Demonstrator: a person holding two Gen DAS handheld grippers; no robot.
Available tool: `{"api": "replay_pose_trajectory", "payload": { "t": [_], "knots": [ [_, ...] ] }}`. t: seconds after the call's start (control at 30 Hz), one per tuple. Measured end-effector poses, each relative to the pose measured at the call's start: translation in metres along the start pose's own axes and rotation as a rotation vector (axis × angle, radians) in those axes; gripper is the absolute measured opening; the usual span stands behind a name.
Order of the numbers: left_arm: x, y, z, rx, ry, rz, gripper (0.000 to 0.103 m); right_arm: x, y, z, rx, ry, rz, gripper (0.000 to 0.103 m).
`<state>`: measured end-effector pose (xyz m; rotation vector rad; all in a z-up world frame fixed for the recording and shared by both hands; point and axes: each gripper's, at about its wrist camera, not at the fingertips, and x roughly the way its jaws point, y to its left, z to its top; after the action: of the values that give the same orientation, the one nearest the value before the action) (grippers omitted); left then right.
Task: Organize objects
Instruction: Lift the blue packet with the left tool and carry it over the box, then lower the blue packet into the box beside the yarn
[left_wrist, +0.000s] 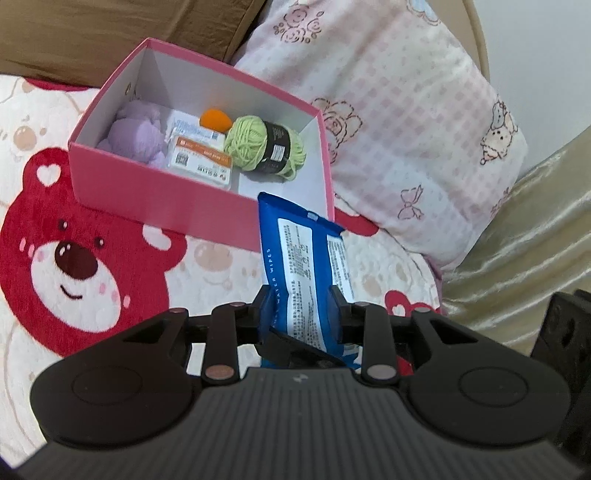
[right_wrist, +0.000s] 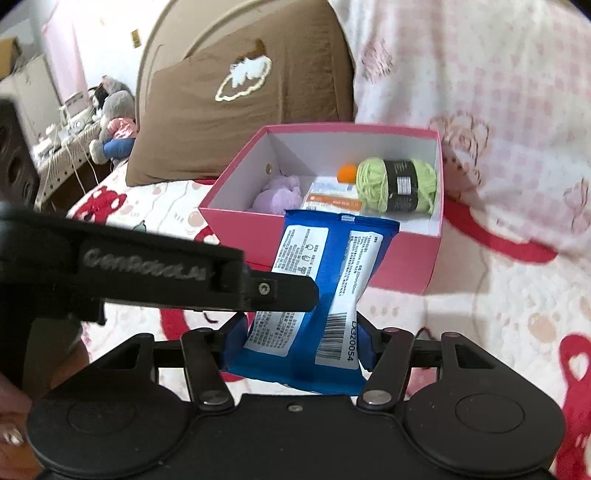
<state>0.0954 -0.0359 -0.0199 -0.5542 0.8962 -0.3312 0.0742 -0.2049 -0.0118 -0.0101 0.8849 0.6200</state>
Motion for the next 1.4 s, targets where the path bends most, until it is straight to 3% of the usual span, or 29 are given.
{"api": "replay_pose_trajectory", "payload": {
  "t": [0.1, 0.43, 0.5, 0.7, 0.9, 1.4],
  "knots": [
    [-0.001, -0.007, 0.005, 0.024, -0.014, 0.009, 0.028, -0.001, -0.007, 0.009, 0.043, 0.015, 0.036, 0.065],
    [0.003, -0.021, 0.036, 0.056, -0.024, 0.016, 0.032, -0.006, -0.01, 0.038, 0.029, 0.004, 0.016, 0.064],
    [0.008, -0.019, 0.044, 0.033, -0.012, 0.006, 0.038, -0.002, -0.018, 0.048, 0.072, 0.037, 0.042, 0.064],
    [0.029, -0.014, 0.071, -0.015, 0.019, -0.002, 0.038, 0.013, -0.026, 0.075, 0.053, 0.073, 0.036, 0.063],
    [0.063, -0.003, 0.101, -0.084, 0.086, -0.005, 0.038, 0.037, -0.047, 0.094, 0.123, 0.104, 0.041, 0.063],
    [0.133, 0.041, 0.132, -0.218, 0.217, 0.035, 0.033, 0.111, -0.069, 0.133, 0.126, 0.273, -0.047, 0.063]
  ]
}}
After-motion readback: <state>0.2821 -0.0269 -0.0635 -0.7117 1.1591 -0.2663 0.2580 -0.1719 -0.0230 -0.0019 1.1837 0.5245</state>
